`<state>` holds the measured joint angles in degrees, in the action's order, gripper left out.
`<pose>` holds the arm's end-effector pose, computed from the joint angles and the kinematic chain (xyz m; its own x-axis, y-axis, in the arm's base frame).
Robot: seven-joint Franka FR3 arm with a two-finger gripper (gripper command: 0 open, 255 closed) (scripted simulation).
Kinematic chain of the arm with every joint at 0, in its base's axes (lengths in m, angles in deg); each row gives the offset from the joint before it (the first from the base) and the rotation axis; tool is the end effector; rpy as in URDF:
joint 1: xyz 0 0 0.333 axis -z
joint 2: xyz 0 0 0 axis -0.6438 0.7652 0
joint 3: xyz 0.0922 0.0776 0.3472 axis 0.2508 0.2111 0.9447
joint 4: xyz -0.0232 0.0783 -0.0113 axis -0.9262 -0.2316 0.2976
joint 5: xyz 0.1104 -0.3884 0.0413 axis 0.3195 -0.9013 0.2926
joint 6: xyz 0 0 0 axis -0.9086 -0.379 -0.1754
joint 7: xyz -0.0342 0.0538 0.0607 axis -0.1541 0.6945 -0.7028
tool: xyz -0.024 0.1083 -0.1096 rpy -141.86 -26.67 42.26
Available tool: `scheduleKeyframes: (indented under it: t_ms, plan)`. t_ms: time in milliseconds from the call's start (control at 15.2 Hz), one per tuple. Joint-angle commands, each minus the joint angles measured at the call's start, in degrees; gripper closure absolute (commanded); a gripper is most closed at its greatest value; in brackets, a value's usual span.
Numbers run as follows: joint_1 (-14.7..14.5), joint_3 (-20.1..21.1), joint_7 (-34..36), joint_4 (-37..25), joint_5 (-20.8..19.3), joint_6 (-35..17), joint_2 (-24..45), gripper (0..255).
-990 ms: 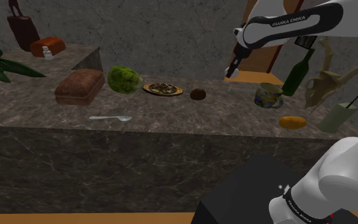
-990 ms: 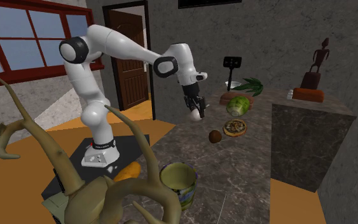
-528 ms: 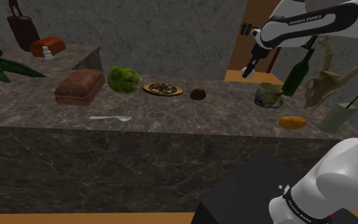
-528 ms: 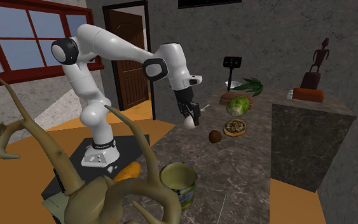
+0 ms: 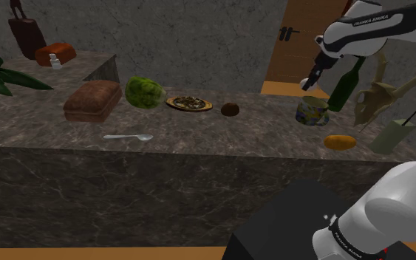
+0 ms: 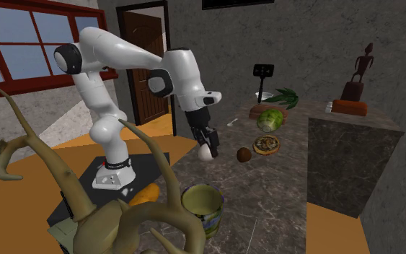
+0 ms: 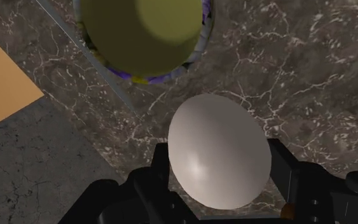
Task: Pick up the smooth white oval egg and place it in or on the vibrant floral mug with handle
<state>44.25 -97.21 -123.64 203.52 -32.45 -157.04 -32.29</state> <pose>0.4234 -0.3339 0.5128 0.8857 0.4171 0.2039 0.3743 -0.9013 0.2179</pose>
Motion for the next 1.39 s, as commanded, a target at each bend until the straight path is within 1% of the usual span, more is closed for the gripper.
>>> scheduleKeyframes:
  t_ms: [0,264,330,396,858,1320]
  plan:
    - [0.6,-2.3,-3.7,-1.1,1.3,0.1,1.1,255]
    - [1.8,-6.9,-11.2,-4.2,4.5,1.1,3.8,255]
    - [2.0,-8.0,-13.1,-5.2,5.6,1.4,4.7,255]
    - [2.6,-9.9,-16.4,-6.9,7.5,2.0,6.3,255]
    - [2.5,-10.5,-18.3,-2.9,9.5,-3.2,8.1,255]
    - [2.3,-11.1,-20.8,0.2,12.5,-7.9,10.6,255]
